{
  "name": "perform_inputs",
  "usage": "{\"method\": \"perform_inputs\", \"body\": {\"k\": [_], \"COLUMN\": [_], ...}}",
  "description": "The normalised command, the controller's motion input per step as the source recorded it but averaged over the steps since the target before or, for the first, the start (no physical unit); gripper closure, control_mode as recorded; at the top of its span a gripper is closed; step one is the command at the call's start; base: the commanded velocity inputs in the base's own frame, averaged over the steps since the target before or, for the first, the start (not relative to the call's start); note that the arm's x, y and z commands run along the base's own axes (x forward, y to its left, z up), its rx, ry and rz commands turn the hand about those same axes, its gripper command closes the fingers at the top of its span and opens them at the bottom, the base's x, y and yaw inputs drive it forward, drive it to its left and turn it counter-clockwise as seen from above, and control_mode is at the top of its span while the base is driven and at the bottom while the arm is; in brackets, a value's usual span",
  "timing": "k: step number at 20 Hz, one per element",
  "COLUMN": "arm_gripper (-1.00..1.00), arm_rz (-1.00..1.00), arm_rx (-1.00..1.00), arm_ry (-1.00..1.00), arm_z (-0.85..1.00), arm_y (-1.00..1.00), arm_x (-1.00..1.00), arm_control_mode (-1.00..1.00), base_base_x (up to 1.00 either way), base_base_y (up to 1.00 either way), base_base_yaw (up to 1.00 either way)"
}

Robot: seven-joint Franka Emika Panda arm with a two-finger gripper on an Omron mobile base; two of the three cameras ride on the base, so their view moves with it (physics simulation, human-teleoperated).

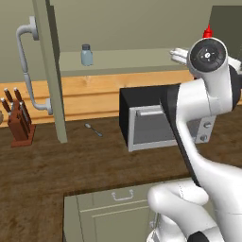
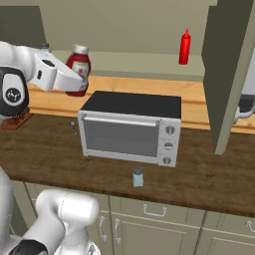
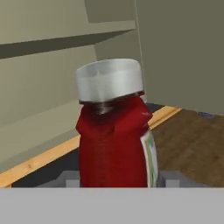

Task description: Put the shaker and condiment bottle from the counter next to their counterparts in the cabinet.

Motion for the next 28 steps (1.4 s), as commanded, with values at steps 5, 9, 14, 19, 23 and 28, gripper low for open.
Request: {"method": "perform_inputs", "body": {"k": [5,9,14,19,23,28], "arm_gripper": [1.0,1.0,1.0,1.0,1.0,1.0], "arm_rz": [0.0,0.0,0.0,0.0,0.0,0.0], "arm_rx": [-0.16,-0.14,-0.06,-0.06,-0.05,-0.04], "arm_ry": [-0.1,-0.12,0.03,0.02,0.0,0.0], "arm_z": [0.03,0.19,0.01,0.0,0.0,0.0], "arm_y": [-0.03,-0.19,-0.28,-0.3,-0.39,-0.54], "arm_x": [0.08,0.31,0.72,0.8,0.77,0.69], "arm_control_mode": [-1.0,-1.0,-1.0,-1.0,-1.0,-1.0], "base_base_x": [0.0,0.0,0.0,0.0,0.0,0.0], "base_base_y": [0.0,0.0,0.0,0.0,0.0,0.0], "base_base_yaw": [0.0,0.0,0.0,0.0,0.0,0.0]}}
